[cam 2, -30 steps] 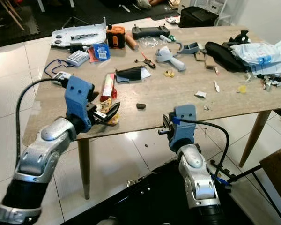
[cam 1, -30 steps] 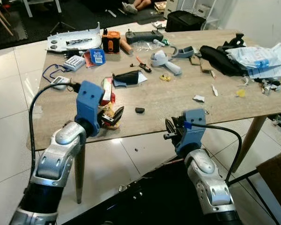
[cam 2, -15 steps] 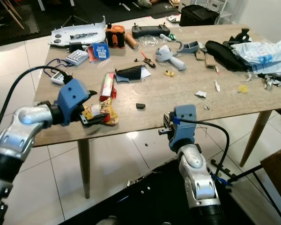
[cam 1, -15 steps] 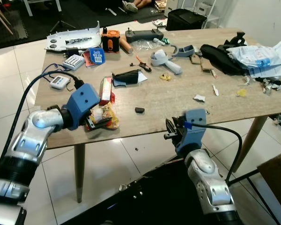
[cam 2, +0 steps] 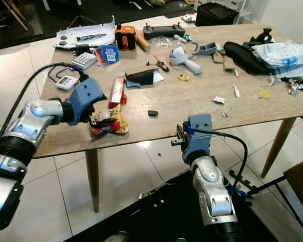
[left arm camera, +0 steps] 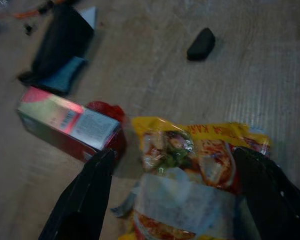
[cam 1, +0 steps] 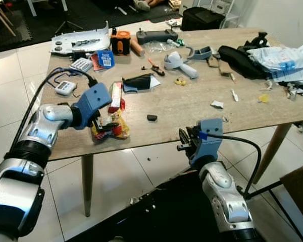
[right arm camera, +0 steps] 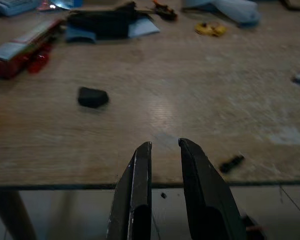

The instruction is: Picking trash to rubbish bin

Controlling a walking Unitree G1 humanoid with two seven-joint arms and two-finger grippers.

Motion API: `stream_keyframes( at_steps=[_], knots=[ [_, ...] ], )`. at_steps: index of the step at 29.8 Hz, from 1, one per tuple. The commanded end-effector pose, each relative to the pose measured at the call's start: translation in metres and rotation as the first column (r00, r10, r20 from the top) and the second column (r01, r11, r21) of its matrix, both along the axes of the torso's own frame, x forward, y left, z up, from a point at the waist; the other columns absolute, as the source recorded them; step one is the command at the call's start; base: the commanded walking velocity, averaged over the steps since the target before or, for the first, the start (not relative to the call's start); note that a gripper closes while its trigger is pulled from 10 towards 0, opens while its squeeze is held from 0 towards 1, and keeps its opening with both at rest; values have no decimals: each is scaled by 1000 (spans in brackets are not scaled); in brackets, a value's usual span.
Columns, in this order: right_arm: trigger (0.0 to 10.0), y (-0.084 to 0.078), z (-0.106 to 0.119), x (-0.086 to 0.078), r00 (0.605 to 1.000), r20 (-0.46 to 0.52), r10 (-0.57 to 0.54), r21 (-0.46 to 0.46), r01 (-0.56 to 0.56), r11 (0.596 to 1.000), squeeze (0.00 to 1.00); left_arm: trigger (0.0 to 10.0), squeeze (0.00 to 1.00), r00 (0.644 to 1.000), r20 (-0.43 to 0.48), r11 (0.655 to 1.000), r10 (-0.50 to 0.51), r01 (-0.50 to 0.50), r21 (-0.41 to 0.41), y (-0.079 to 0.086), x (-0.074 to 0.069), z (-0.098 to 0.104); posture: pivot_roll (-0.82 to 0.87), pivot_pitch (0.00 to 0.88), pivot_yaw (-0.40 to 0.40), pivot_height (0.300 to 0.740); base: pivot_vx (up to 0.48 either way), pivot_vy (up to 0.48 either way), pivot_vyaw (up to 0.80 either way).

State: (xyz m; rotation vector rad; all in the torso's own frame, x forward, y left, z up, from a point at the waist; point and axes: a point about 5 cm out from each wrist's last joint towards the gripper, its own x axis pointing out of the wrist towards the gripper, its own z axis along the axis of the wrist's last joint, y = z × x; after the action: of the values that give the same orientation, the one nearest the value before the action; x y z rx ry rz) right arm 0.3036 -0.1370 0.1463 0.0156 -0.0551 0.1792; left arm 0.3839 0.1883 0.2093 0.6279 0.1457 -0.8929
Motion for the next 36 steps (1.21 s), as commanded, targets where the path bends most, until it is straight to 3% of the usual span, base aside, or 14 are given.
stream_keyframes(
  at_steps=[1,6,13,19,24,25,36],
  knots=[
    [10000,-3,-1,-3,1000,-3,-13,4,13,1000,0,10000,0,1000,-19,1000,-8,7,-18,-2,1,-2,96,191,32,740,0,0,0],
    [10000,-4,-1,-4,1000,-4,-18,4,18,1000,0,10000,0,999,-43,1000,-14,13,-21,-2,2,-5,96,191,32,740,0,0,0],
    [10000,-4,-2,-6,1000,-8,-21,3,21,1000,0,10000,0,994,-110,999,-3,8,44,2,0,-20,91,192,39,740,0,0,0],
    [10000,-4,-3,-6,1000,-12,-23,3,23,1000,0,10000,0,977,-206,994,58,-37,104,14,-3,-36,88,195,41,740,0,0,0],
    [10000,-5,-3,-6,1000,-12,-26,3,26,1000,0,10000,0,971,-226,993,82,-62,96,16,-3,-37,85,197,43,740,0,0,0],
    [10000,-5,-3,-7,1000,-12,-28,2,28,1000,0,0,0,972,-217,993,91,-72,94,16,-2,-37,85,197,43,740,0,0,0],
    [10000,-6,-3,-6,999,-13,-34,1,34,999,0,0,0,975,-165,989,147,-149,-1,15,3,-29,83,199,44,740,0,0,0]
  ],
)
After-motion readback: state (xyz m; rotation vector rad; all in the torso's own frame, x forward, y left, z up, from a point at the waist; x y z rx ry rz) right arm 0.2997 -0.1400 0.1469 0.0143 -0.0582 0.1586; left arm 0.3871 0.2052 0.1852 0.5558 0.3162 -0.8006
